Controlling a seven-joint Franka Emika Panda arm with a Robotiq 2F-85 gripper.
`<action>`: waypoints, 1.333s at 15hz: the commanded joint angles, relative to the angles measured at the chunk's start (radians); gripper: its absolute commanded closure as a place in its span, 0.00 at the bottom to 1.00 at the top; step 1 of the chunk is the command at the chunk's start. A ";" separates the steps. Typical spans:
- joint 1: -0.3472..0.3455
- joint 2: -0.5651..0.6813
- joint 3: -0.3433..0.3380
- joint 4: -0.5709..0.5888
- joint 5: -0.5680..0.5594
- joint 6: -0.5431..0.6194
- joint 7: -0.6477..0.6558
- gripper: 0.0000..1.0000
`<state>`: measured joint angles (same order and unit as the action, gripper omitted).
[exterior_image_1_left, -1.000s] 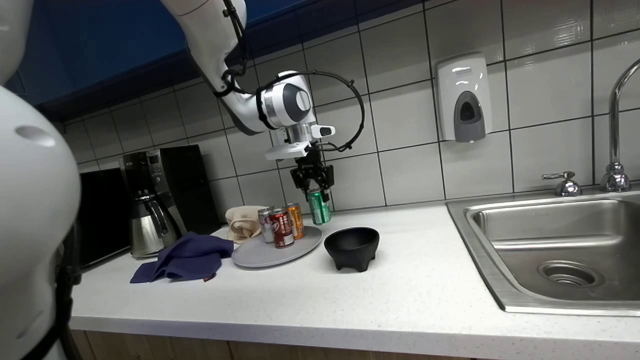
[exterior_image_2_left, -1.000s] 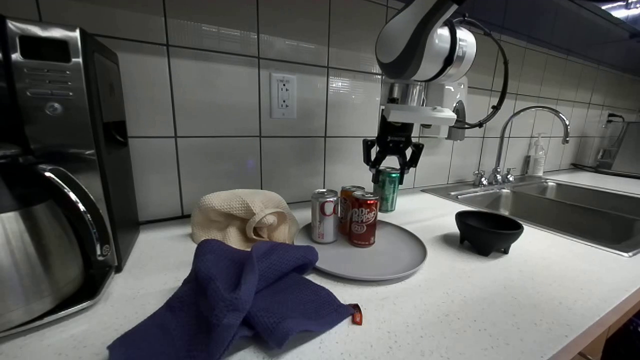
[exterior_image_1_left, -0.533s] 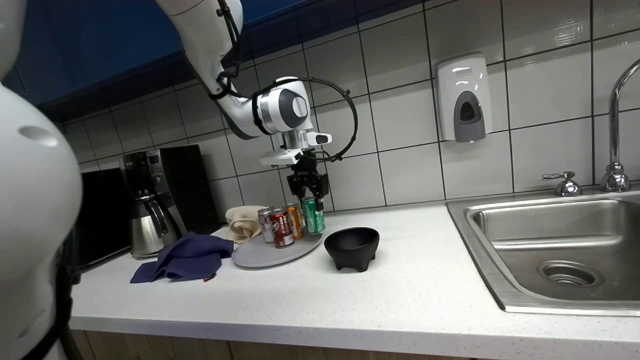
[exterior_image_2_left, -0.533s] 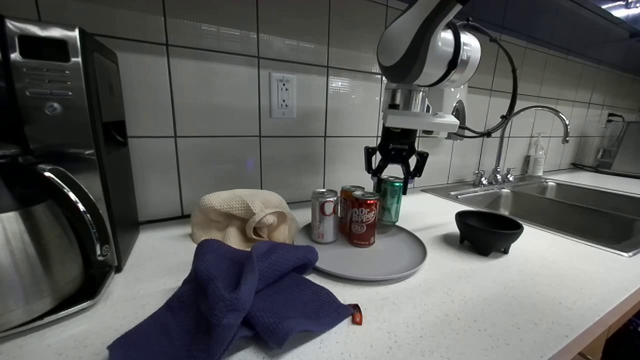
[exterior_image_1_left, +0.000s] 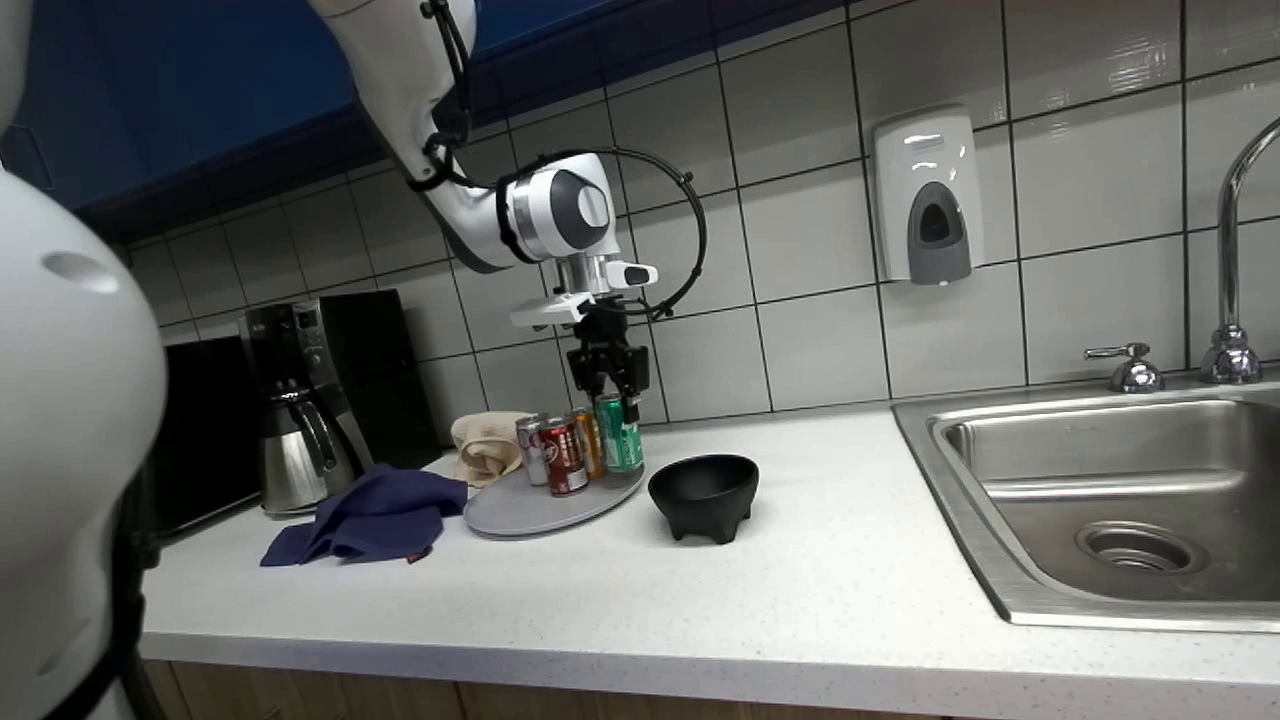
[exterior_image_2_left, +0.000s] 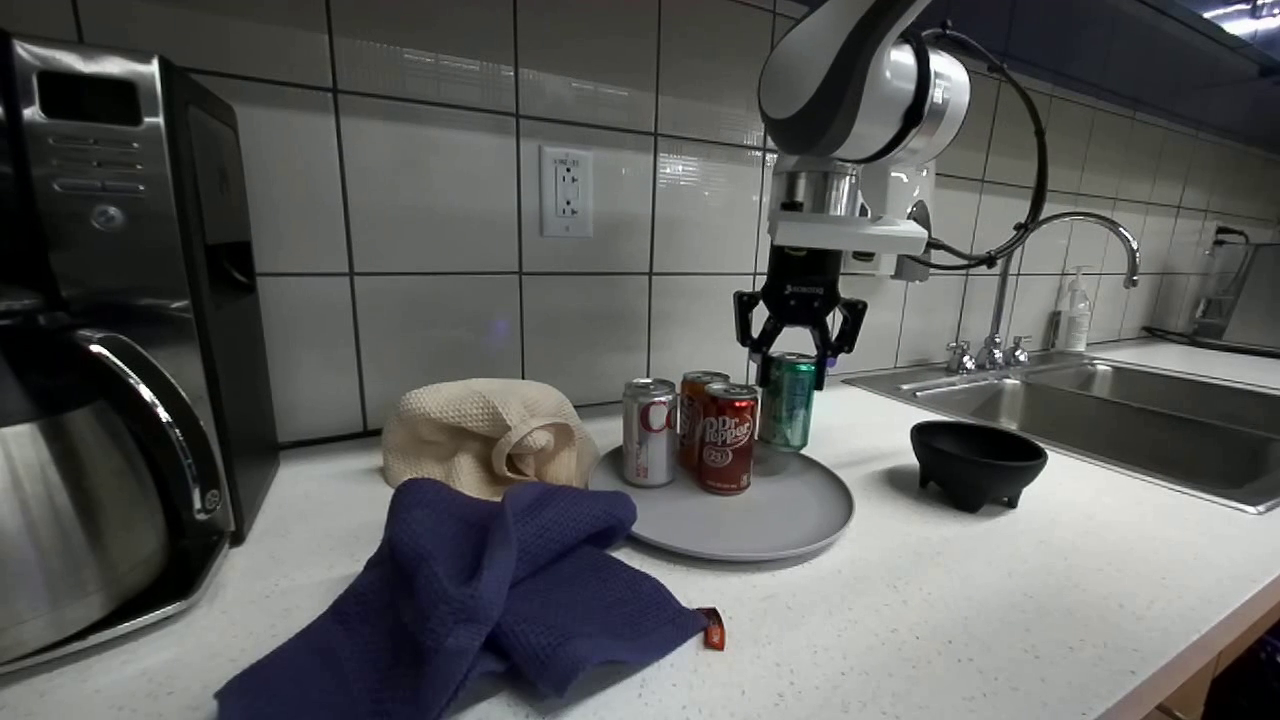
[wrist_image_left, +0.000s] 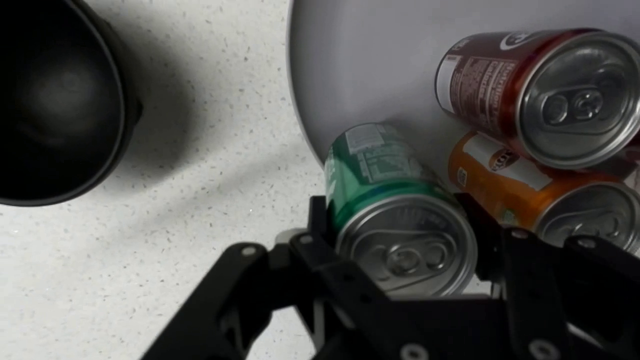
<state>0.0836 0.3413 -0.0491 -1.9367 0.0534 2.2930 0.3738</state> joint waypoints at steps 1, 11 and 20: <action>0.004 -0.038 0.010 0.001 -0.011 -0.076 0.011 0.62; 0.019 -0.020 0.031 0.014 -0.007 -0.156 0.008 0.62; 0.045 0.028 0.026 0.038 -0.082 -0.144 0.022 0.62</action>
<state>0.1152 0.3587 -0.0243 -1.9302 0.0116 2.1737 0.3732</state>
